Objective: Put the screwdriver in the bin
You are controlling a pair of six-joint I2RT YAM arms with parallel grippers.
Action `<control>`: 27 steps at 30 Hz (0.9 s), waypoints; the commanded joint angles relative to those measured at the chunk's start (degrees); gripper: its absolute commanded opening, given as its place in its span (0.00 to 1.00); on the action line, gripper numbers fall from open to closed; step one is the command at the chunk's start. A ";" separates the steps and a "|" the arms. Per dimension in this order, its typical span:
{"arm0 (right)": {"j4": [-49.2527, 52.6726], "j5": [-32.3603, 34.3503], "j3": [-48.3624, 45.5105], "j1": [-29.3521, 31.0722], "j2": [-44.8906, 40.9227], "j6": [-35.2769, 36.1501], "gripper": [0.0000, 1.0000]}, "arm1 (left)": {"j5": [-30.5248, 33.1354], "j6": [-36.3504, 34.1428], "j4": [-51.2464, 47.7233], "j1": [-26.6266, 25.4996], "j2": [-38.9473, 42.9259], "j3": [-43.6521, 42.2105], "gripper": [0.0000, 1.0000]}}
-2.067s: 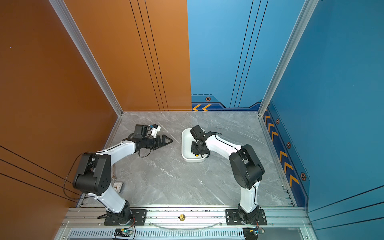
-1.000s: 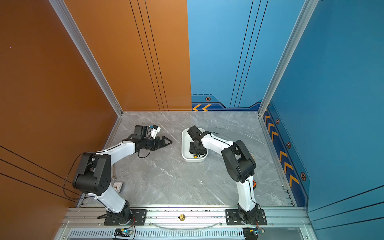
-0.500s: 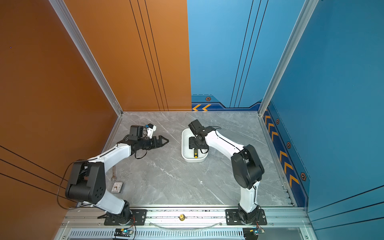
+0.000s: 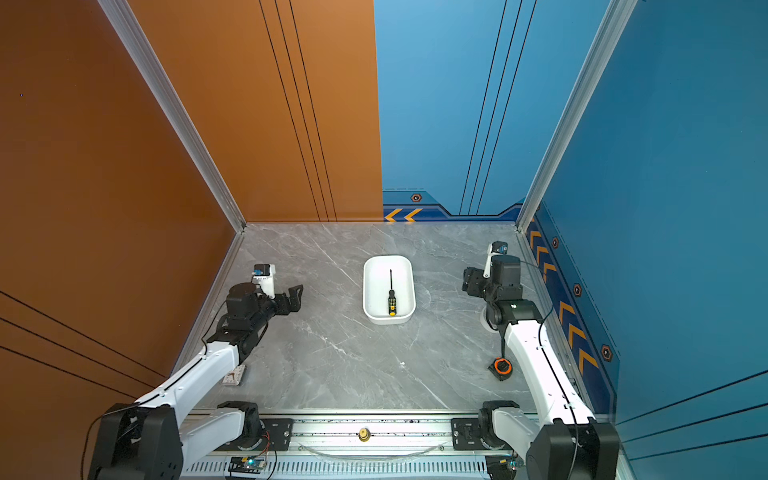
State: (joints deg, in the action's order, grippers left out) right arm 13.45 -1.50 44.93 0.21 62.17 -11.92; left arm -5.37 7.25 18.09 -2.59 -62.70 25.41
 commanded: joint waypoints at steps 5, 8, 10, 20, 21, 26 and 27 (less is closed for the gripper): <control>-37.07 1.46 -21.34 -2.12 0.30 3.11 0.79 | 3.57 -5.81 15.92 3.48 -3.06 -4.57 0.98; -51.51 1.83 -27.86 -2.16 4.77 3.26 0.79 | 2.93 -4.66 20.71 4.04 -7.29 -5.46 0.98; -60.01 2.97 -31.38 -2.08 7.98 3.44 0.79 | 2.50 -5.74 23.20 4.08 -10.27 -5.56 0.98; -72.09 5.71 -31.29 -0.86 17.64 6.40 0.79 | 0.79 -7.19 38.53 4.61 -23.42 -7.21 0.98; -73.84 6.17 -31.30 -0.51 19.55 6.74 0.79 | 1.15 -7.28 40.16 4.46 -24.88 -7.41 0.98; -76.83 8.62 -28.97 2.03 27.10 9.00 0.79 | 2.27 -7.68 40.24 3.89 -26.78 -6.58 0.98; -72.62 10.49 -27.49 3.01 26.18 9.69 0.79 | 2.29 -7.61 39.98 3.93 -27.37 -5.83 0.98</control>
State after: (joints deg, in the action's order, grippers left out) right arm -58.85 4.73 14.20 1.30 88.36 -5.13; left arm -3.22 0.82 55.42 1.45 -89.71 18.61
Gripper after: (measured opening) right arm 0.789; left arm 0.979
